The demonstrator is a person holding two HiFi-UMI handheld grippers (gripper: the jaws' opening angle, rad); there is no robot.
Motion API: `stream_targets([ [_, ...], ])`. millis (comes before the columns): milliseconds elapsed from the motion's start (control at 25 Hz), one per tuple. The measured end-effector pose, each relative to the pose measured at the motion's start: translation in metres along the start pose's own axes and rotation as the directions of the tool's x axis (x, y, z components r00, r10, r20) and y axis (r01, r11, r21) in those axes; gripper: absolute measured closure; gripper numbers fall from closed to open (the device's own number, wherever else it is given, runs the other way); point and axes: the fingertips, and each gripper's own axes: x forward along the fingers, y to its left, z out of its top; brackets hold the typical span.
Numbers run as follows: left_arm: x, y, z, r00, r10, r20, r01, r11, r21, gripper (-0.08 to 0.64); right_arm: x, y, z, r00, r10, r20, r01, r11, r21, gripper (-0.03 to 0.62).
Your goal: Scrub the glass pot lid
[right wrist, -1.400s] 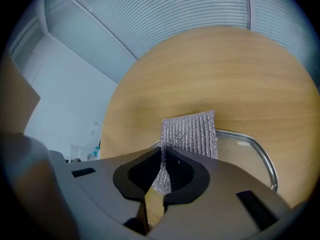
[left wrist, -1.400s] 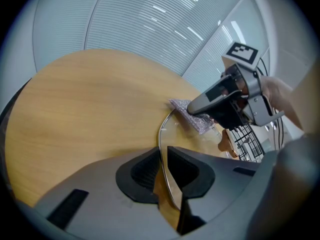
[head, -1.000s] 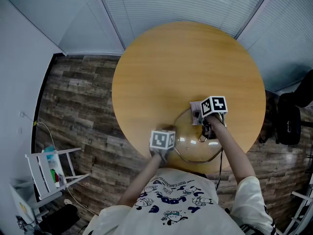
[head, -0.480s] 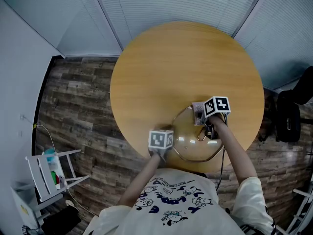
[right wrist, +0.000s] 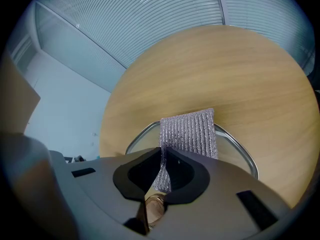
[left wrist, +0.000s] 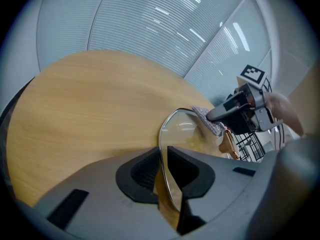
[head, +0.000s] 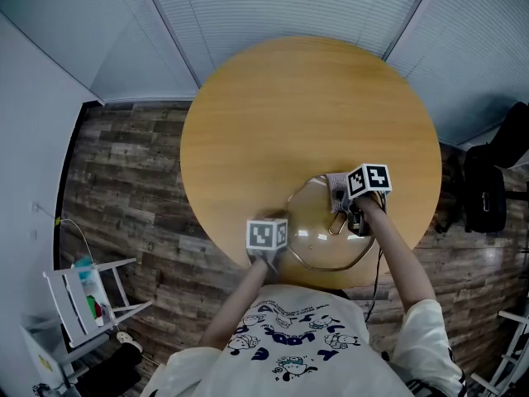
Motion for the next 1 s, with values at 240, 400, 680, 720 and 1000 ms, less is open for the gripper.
stream_targets([
  [240, -0.002, 0.000, 0.001, 1.000, 0.004, 0.000, -0.004, 1.000, -0.001, 0.503, -0.009, -0.010, -0.005, 1.000, -0.008, 0.018, 0.007, 0.999, 0.033, 0.545],
  [400, -0.001, 0.001, 0.001, 1.000, 0.006, 0.003, -0.006, 1.000, -0.002, 0.503, -0.014, -0.017, -0.009, 0.999, -0.018, 0.027, 0.017, 0.999, 0.044, 0.545],
  [680, 0.000, 0.002, 0.002, 1.000, 0.010, 0.000, -0.010, 1.000, 0.004, 0.503, -0.021, -0.029, -0.019, 0.999, -0.034, 0.033, 0.032, 0.998, 0.057, 0.545],
  [720, 0.000, 0.001, 0.002, 1.000, 0.010, -0.001, -0.010, 1.000, 0.003, 0.503, -0.022, -0.031, -0.020, 0.999, -0.036, 0.033, 0.034, 0.998, 0.058, 0.545],
  [1000, 0.000, 0.001, 0.003, 1.000, 0.010, -0.002, -0.010, 1.000, 0.012, 0.503, -0.030, -0.040, -0.031, 0.998, -0.045, 0.037, 0.042, 0.997, 0.072, 0.545],
])
